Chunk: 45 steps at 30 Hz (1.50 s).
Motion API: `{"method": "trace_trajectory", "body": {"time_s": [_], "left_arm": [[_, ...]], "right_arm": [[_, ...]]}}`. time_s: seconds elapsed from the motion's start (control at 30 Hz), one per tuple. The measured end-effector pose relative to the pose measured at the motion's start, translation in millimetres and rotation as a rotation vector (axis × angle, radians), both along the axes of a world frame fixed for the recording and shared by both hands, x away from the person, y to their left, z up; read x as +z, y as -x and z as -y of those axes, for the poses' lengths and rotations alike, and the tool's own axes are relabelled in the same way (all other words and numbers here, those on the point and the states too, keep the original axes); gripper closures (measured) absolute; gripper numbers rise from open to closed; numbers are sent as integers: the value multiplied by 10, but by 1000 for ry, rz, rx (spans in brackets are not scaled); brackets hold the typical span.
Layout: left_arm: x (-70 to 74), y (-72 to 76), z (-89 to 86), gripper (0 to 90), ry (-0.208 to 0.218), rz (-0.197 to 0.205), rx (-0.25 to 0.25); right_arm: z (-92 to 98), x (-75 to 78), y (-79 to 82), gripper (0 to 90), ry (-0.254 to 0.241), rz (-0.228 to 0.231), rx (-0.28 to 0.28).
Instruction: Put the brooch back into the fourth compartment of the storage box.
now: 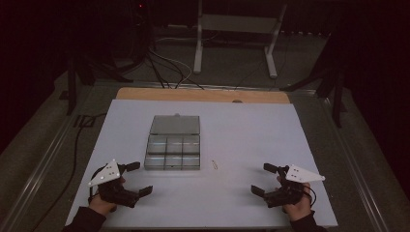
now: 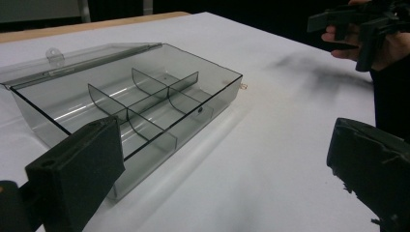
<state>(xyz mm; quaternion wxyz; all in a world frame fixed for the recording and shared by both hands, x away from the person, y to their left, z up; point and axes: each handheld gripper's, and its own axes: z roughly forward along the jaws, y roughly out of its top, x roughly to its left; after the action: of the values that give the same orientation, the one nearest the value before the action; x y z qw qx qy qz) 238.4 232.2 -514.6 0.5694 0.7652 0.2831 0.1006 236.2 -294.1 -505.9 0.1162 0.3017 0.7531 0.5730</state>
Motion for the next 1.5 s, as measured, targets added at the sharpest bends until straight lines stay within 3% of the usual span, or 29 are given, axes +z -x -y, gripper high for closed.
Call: {"method": "trace_trajectory", "body": {"time_s": [0.4,0.67,1.17,1.5], "left_arm": [[11,16,-2,12,-17,11,-4],[10,8,4,12,-19,7,-12],[14,16,1,12,-12,5,-18],[13,15,0,12,-9,4,-20]], "right_arm": [[-89,30,17,0,41,-37,25],[-203,235,22,0,4,-25,1],[-423,499,-178,0,12,0,-30],[-576,543,-338,0,23,-3,-27]]}}
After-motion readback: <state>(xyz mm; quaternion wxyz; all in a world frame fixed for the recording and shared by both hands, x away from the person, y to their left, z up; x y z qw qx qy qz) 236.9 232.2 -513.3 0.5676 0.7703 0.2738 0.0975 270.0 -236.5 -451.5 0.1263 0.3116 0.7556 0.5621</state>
